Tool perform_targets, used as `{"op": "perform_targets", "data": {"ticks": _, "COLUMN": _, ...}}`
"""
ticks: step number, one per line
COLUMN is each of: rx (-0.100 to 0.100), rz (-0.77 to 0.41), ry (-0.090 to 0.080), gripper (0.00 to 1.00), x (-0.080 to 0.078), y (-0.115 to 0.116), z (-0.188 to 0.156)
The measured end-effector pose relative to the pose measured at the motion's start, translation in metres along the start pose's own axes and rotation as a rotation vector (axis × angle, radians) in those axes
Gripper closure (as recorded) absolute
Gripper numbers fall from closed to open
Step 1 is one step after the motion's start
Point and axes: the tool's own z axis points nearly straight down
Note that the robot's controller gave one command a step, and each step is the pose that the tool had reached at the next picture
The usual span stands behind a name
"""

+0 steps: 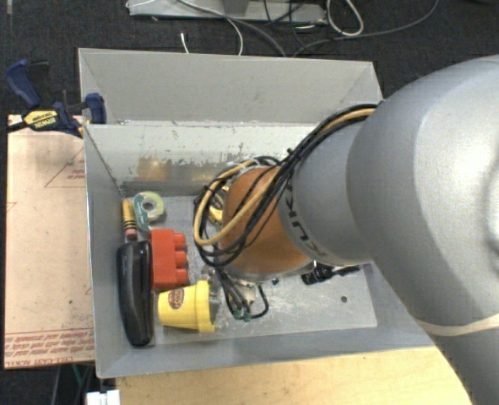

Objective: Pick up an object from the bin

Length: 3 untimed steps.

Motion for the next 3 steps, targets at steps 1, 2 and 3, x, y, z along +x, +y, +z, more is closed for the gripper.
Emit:
{"op": "perform_targets", "data": {"ticks": 1, "rx": 0.005, "rz": 0.032, "ry": 0.003, "gripper": 1.0, "x": 0.007, "y": -0.009, "z": 0.0}}
{"op": "perform_targets", "data": {"ticks": 2, "rx": 0.005, "rz": 0.202, "ry": 0.004, "gripper": 1.0, "x": -0.002, "y": 0.001, "z": 0.0}}
{"op": "perform_targets", "data": {"ticks": 3, "rx": 0.008, "rz": 0.278, "ry": 0.007, "gripper": 1.0, "x": 0.005, "y": 0.009, "z": 0.001}}
